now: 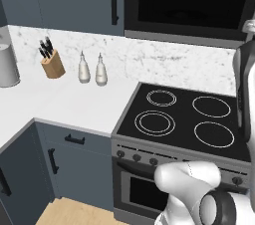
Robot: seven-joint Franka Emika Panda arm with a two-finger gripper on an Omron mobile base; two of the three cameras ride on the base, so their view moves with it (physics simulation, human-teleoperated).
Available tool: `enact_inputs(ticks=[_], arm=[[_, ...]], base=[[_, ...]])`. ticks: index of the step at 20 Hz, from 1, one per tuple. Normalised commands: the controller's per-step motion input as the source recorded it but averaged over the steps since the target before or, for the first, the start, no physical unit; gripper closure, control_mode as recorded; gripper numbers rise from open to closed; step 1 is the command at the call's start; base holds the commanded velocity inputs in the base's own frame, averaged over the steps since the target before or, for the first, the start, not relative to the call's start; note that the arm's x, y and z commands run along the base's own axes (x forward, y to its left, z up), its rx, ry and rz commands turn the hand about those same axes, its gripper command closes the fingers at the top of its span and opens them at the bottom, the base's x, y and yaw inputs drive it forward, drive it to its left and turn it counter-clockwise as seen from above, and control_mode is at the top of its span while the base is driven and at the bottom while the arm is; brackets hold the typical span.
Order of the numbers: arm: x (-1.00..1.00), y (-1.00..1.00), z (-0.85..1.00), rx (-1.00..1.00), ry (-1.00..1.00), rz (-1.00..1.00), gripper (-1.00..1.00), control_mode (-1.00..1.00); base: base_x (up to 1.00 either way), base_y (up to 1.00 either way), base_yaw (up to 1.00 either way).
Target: Pick the onion from the sink and place it in the bowl. Then pick the bowl and place it in the microwave. Then close the microwave door and press the start button.
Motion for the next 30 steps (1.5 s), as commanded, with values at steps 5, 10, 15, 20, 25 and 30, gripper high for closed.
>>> enact_inputs(ticks=[5, 10, 15, 20, 25, 30], arm=[[0.24, -0.12, 0.13, 0.0, -0.03, 0.0, 1.0, -1.0], [0.25, -0.14, 0.1, 0.0, -0.06, 0.0, 1.0, -1.0], [0.15, -0.21, -0.02, 0.01, -0.18, 0.0, 1.0, -1.0], [0.01, -0.27, -0.16, 0.0, -0.15, 0.0, 1.0, -1.0], [0.01, -0.11, -0.27, 0.0, -0.05, 0.0, 1.0, -1.0], [0.01, 0.0, -0.32, 0.0, 0.0, 0.0, 1.0, -1.0]], base=[[0.0, 0.0, 0.0], [0.0, 0.0, 0.0], [0.0, 0.0, 0.0], [0.0, 0.0, 0.0], [0.0, 0.0, 0.0], [0.0, 0.0, 0.0]])
